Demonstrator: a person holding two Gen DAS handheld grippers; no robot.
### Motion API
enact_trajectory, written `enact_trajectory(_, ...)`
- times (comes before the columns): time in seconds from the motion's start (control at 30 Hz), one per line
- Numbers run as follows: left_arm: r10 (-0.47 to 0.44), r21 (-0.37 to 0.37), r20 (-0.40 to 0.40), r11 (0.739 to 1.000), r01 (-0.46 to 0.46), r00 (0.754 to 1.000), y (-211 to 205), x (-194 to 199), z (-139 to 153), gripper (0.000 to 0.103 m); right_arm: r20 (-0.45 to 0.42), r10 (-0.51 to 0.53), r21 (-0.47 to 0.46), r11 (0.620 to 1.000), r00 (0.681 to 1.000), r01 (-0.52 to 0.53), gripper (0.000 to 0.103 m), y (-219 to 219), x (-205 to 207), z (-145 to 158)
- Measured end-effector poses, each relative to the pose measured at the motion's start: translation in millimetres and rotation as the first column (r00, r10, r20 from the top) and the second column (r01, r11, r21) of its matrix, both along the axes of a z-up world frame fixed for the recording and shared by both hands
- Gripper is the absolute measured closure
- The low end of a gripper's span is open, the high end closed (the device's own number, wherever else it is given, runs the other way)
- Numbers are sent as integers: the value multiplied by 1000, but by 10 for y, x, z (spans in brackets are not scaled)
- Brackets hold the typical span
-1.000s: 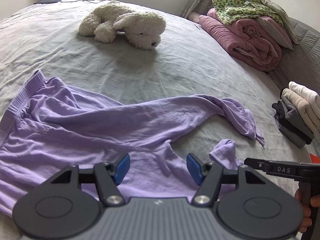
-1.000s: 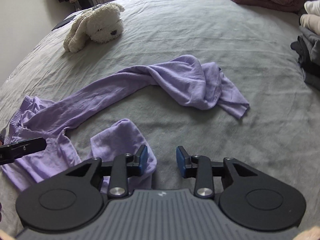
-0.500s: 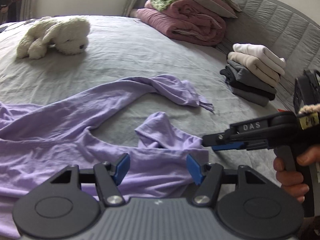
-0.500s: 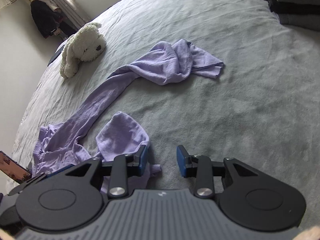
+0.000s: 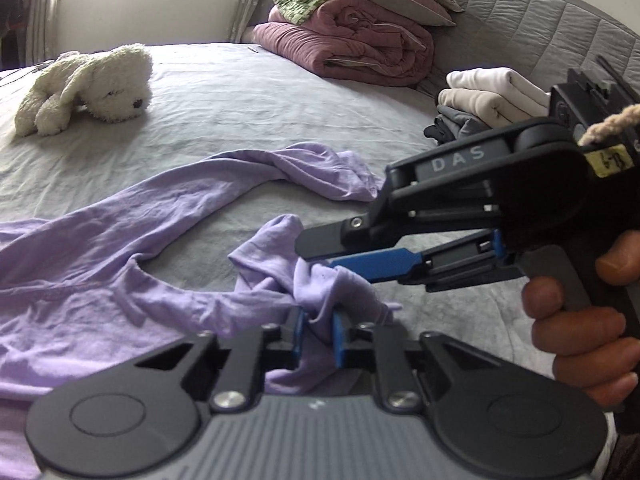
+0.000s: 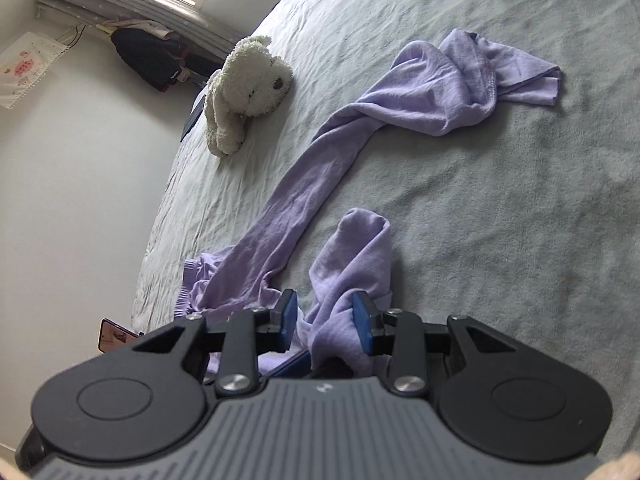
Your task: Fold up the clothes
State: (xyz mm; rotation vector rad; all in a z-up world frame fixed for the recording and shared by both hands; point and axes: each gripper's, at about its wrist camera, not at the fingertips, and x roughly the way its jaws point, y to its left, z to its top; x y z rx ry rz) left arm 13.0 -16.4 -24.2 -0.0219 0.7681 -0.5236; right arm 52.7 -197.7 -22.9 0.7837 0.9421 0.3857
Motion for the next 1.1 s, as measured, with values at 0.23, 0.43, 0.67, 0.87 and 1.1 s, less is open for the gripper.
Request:
enact_trajectory(0.23, 183, -10, -8, 983, -183, 983, 271, 82, 72, 98, 35, -58, -149, 987, 998, 63, 67, -49, -79, 106)
enact_trajectory(0.43, 336, 51, -57, 941, -333, 940, 581, 200, 29, 99, 6, -2, -230, 973, 1000, 3, 66, 128, -102, -2)
enact_trajectory(0.67, 380, 19, -139, 924, -381, 915, 766, 208, -12, 98, 57, 79, -412, 910, 995, -48, 65, 462, -106, -69)
enact_trajectory(0.87, 335, -4, -150, 941, -339, 930, 692, 161, 9, 84, 77, 70, -540, 841, 995, -17, 98, 528, -163, -50)
enact_trajectory(1.1, 268, -2, -136, 963, -271, 954, 537, 76, 22, 68, 112, -12, -576, 814, 994, 75, 98, 264, -253, 51)
